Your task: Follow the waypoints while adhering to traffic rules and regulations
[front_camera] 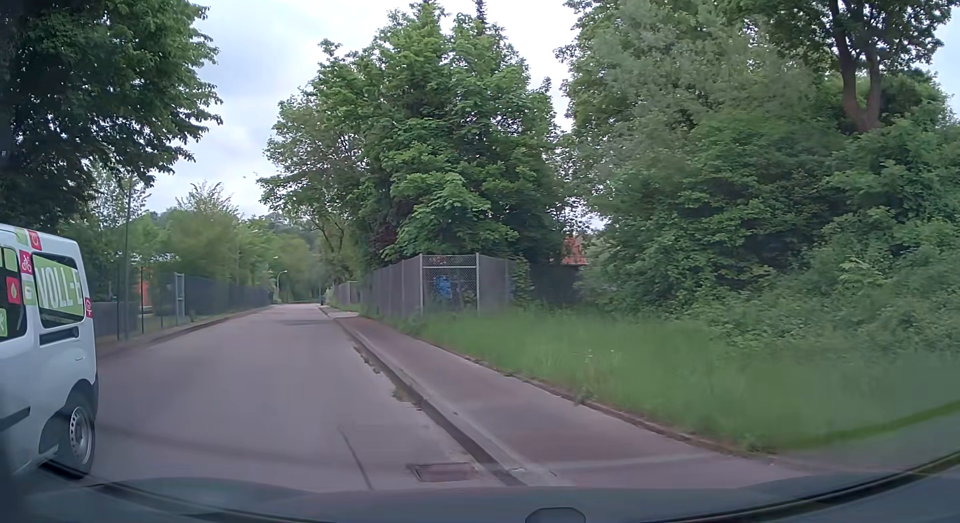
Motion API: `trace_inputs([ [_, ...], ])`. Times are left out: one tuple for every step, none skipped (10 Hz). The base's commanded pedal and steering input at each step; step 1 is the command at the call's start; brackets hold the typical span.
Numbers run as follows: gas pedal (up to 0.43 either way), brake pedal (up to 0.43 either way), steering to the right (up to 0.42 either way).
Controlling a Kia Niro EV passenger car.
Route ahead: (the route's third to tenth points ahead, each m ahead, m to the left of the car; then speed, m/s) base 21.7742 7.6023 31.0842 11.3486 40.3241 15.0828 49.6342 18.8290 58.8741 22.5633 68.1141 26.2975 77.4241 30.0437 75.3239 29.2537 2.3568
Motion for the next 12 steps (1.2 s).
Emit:
trace_inputs([
  [0.008, 0.000, -0.424],
  [0.008, 0.000, -0.417],
  [0.020, 0.000, -0.423],
  [0.028, 0.000, -0.431],
  [0.028, 0.000, -0.439],
  [0.039, 0.000, -0.433],
  [0.039, 0.000, -0.415],
  [0.039, 0.000, -0.399],
  [0.039, 0.000, -0.374],
  [0.039, 0.000, -0.339],
  [0.039, 0.000, -0.312],
  [0.039, 0.000, -0.273],
])
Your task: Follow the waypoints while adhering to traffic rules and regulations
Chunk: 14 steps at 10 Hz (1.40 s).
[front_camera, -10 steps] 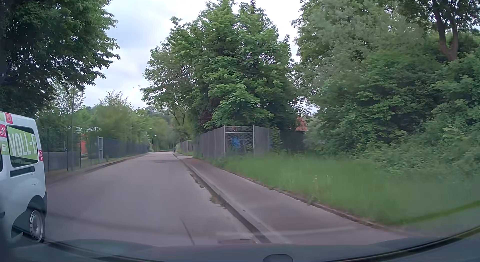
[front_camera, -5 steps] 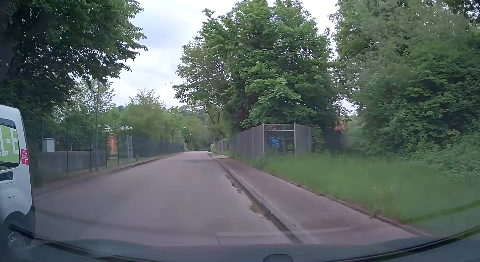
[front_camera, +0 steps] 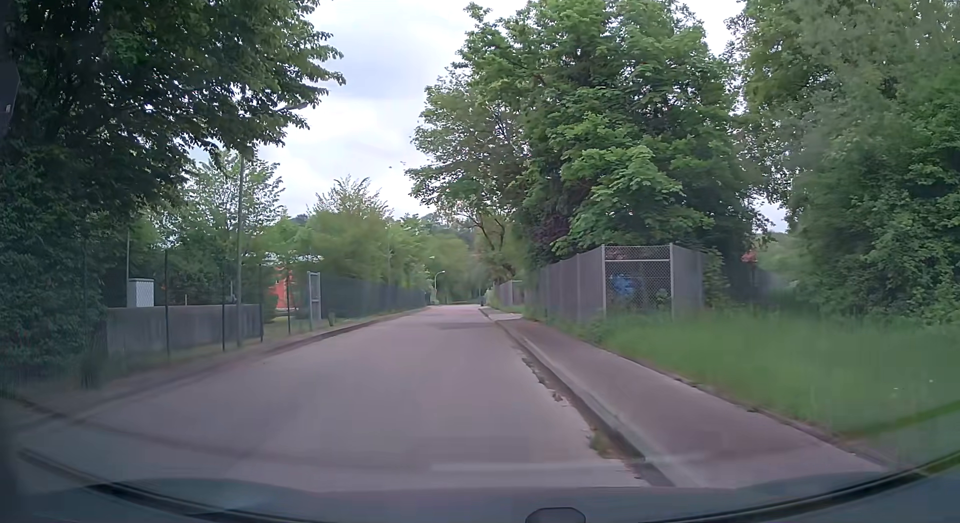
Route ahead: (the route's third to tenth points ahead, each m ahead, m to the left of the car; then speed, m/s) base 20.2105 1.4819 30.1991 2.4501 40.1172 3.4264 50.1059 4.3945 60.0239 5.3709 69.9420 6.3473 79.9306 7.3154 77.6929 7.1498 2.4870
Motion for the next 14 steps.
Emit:
trace_inputs([
  [0.039, 0.000, -0.235],
  [0.039, 0.000, -0.212],
  [0.039, 0.000, -0.182],
  [0.039, 0.000, -0.154],
  [0.067, 0.000, -0.131],
  [0.110, 0.000, -0.105],
  [0.110, 0.000, -0.076],
  [0.110, 0.000, -0.054],
  [0.110, 0.000, -0.039],
  [0.098, 0.000, -0.033],
  [0.098, 0.000, -0.025],
  [0.098, 0.000, -0.018],
  [0.098, 0.000, -0.010],
  [0.098, 0.000, -0.007],
])
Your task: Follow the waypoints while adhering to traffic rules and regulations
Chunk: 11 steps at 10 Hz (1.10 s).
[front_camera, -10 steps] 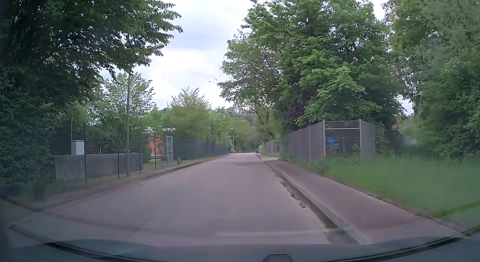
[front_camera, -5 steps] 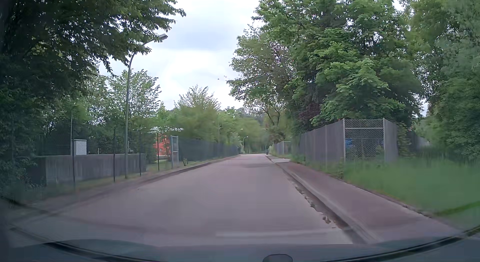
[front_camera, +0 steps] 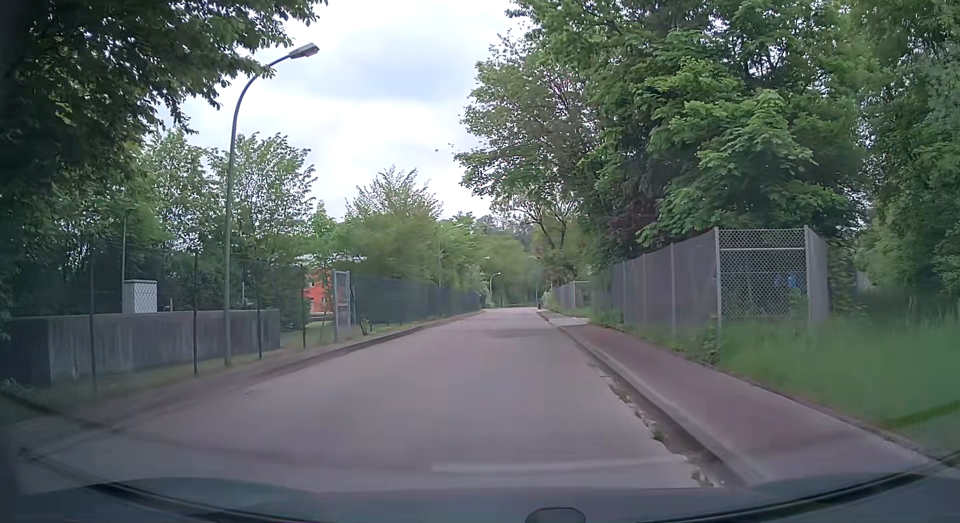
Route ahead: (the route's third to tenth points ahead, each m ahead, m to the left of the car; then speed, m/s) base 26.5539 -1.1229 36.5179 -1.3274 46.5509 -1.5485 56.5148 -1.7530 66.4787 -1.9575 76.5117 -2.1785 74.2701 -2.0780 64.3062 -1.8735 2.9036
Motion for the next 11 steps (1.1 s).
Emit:
trace_inputs([
  [0.098, 0.000, -0.006],
  [0.098, 0.000, -0.004],
  [0.098, 0.000, -0.001],
  [0.098, 0.000, 0.000],
  [0.110, 0.000, 0.000],
  [0.118, 0.000, 0.000],
  [0.118, 0.000, 0.000],
  [0.118, 0.000, 0.000],
  [0.118, 0.000, 0.001],
  [0.118, 0.000, 0.002],
  [0.110, 0.000, 0.003],
])
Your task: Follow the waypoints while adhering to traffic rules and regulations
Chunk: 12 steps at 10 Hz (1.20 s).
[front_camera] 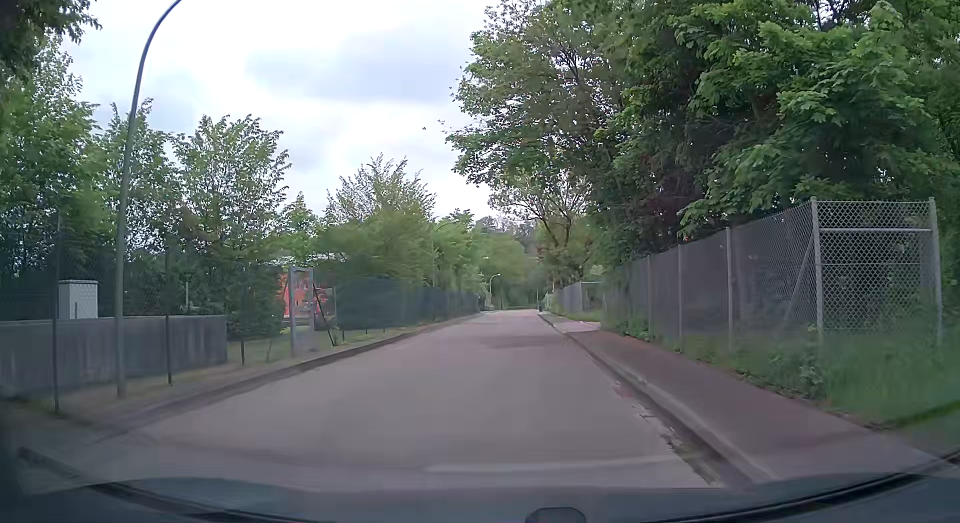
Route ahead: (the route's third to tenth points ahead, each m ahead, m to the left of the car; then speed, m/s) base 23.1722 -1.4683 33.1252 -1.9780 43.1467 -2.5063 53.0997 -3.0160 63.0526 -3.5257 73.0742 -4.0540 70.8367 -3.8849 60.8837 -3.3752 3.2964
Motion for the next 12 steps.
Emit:
trace_inputs([
  [0.110, 0.000, 0.003],
  [0.110, 0.000, 0.003],
  [0.110, 0.000, 0.002],
  [0.110, 0.000, 0.002],
  [0.110, 0.000, 0.001],
  [0.110, 0.000, 0.000],
  [0.110, 0.000, -0.001],
  [0.110, 0.000, -0.002],
  [0.110, 0.000, -0.001],
  [0.110, 0.000, 0.000],
  [0.110, 0.000, 0.001],
  [0.110, 0.000, 0.002],
])
